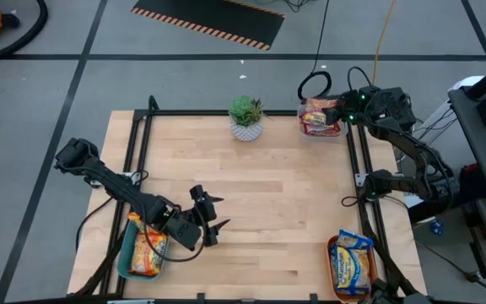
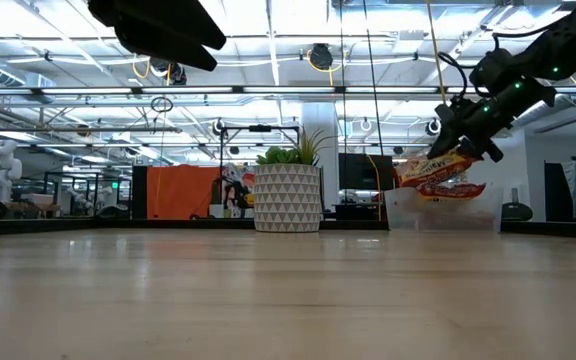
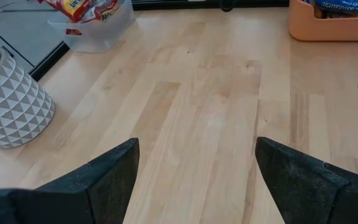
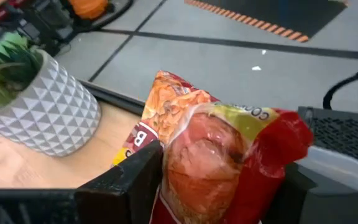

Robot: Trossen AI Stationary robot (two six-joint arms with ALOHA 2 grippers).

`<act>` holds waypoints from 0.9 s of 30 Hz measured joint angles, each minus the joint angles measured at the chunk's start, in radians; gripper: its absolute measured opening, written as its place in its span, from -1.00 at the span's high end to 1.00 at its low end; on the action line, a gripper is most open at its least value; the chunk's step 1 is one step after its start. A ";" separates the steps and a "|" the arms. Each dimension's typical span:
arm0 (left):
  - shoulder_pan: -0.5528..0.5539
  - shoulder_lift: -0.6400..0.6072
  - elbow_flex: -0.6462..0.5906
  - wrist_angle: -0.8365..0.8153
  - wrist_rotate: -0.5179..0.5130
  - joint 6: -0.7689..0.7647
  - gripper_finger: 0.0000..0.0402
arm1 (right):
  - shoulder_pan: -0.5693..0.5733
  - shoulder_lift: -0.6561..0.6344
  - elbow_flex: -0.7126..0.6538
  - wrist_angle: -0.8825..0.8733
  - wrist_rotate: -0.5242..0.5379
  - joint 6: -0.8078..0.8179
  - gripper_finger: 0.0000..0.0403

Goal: Sort Maruchan noodles
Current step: Put the red noodle pack into the transparent bin

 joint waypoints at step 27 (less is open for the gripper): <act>0.026 -0.073 0.000 0.000 0.009 0.049 -0.62 | 0.076 -0.212 0.000 -0.152 0.088 -0.074 -0.34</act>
